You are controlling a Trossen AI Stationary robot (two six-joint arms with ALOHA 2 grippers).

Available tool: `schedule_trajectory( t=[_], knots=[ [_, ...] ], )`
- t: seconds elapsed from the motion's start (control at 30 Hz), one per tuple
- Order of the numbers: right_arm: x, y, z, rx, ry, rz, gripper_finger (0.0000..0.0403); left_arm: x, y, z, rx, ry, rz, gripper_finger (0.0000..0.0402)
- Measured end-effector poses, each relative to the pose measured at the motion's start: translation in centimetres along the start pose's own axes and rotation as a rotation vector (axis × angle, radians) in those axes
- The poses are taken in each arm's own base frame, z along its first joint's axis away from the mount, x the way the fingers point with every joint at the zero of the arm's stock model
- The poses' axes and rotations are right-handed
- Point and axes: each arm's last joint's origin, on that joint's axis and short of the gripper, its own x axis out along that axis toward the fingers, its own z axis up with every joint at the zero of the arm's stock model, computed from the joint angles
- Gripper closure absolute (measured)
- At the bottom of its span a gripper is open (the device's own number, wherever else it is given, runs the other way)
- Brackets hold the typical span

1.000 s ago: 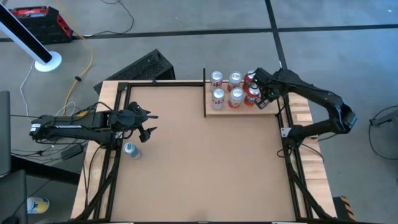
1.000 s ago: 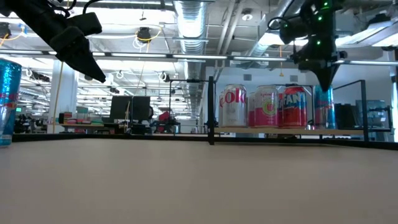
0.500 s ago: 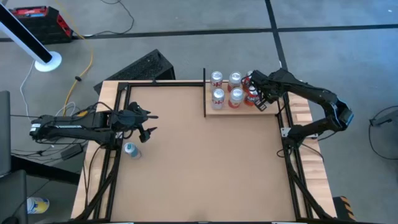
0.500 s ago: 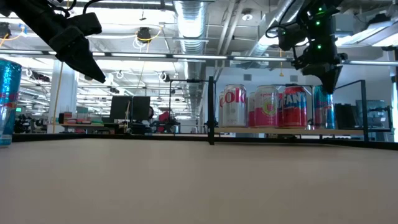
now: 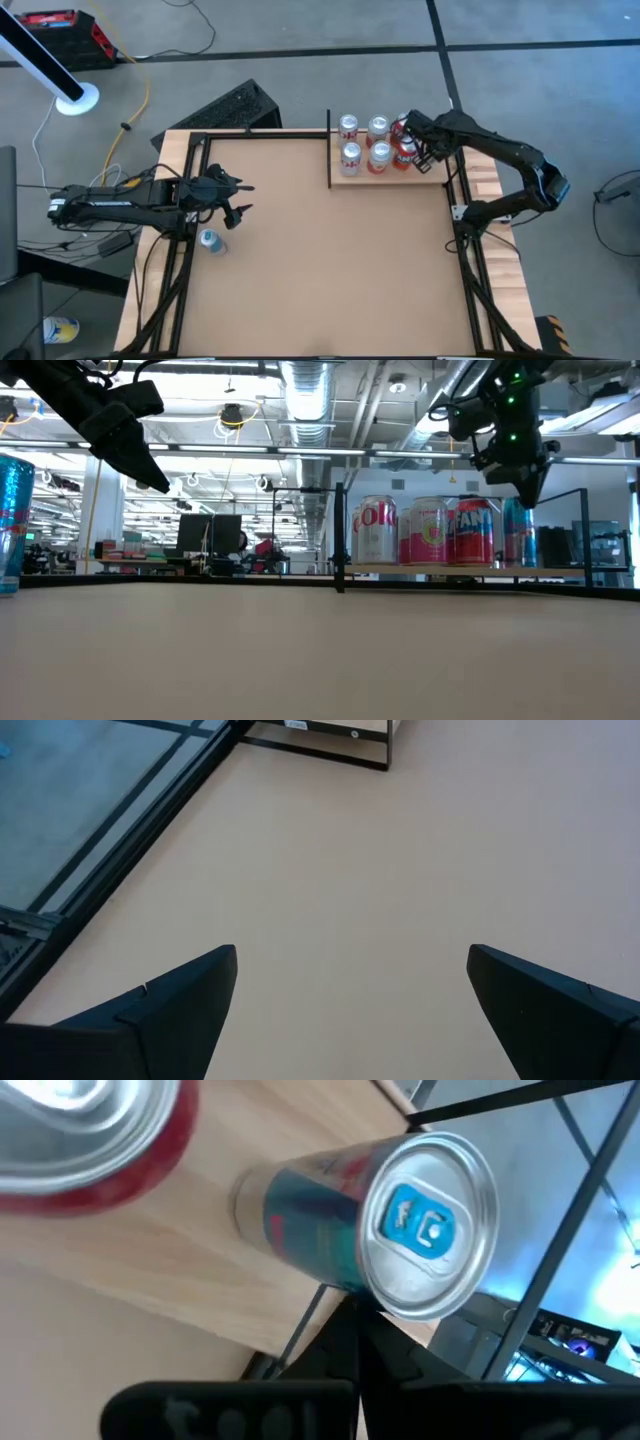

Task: Place canned beverage on shelf
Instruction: Put the bottom blue soda can on the shelf

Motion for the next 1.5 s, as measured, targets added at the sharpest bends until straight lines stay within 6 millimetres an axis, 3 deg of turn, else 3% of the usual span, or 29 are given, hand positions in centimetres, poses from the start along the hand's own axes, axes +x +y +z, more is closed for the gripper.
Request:
schedule_trajectory(
  t=[0.33, 0.8, 1.5],
  knots=[
    [0.6, -0.9, 1.1, 0.047, -0.062, 0.002, 0.0384, 0.0, 0.0, 0.0, 0.0, 0.0, 0.0, 0.0019],
    [0.6, -0.7, 1.4, 0.062, -0.084, 0.082, 0.0384, 0.0, 0.0, 0.0, 0.0, 0.0, 0.001, 0.0019],
    [1.7, -3.0, 3.0, 0.137, -0.181, 0.039, 0.0384, 0.0, 0.0, 0.0, 0.001, 0.001, 0.0, 0.0019]
  ],
)
